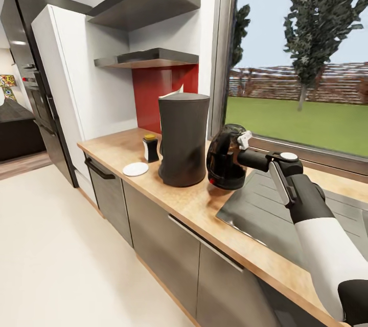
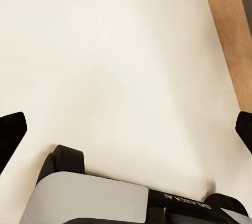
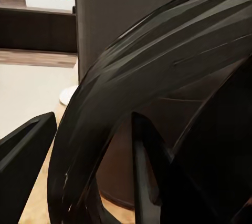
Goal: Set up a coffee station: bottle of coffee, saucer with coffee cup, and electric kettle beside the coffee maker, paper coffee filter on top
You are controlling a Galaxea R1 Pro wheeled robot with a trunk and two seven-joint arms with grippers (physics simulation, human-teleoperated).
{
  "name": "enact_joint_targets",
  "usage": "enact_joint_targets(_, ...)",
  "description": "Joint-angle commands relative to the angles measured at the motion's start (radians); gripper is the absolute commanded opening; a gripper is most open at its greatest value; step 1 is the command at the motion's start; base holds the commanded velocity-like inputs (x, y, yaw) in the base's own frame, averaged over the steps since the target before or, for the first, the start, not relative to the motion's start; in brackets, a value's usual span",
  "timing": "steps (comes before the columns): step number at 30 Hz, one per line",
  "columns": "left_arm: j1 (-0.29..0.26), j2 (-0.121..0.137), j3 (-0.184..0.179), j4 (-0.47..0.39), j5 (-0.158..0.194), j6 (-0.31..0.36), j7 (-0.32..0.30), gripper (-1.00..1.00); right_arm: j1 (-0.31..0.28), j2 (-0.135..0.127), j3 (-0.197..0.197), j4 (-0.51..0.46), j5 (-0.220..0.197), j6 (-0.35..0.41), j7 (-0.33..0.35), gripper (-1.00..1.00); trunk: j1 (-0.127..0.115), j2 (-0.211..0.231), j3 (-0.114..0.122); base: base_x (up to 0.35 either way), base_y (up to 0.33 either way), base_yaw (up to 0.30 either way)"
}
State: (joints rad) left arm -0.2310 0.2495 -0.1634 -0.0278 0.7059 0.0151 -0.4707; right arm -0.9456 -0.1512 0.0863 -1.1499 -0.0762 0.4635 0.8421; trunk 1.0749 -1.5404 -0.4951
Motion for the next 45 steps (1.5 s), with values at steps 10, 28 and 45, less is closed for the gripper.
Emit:
enact_joint_targets(10,-0.001,0.0,-0.008,0.001,0.01,0.001,-0.004,1.0,-0.001,0.003,0.004,0.007,-0.013,0.007,-0.089,-1.0,0.0,-0.001,-0.001,0.0,0.0,0.0)
enact_joint_targets(28,-0.001,0.0,-0.008,0.0,0.01,0.001,-0.004,1.0,-0.001,0.005,0.003,0.041,-0.013,0.005,-0.112,-1.0,0.0,-0.001,-0.001,0.03,0.026,0.0)
enact_joint_targets(45,-0.001,0.0,-0.009,0.0,0.01,0.0,-0.005,1.0,-0.001,0.004,0.001,0.04,-0.013,0.004,-0.112,-1.0,0.004,-0.008,-0.004,0.031,0.002,0.0)
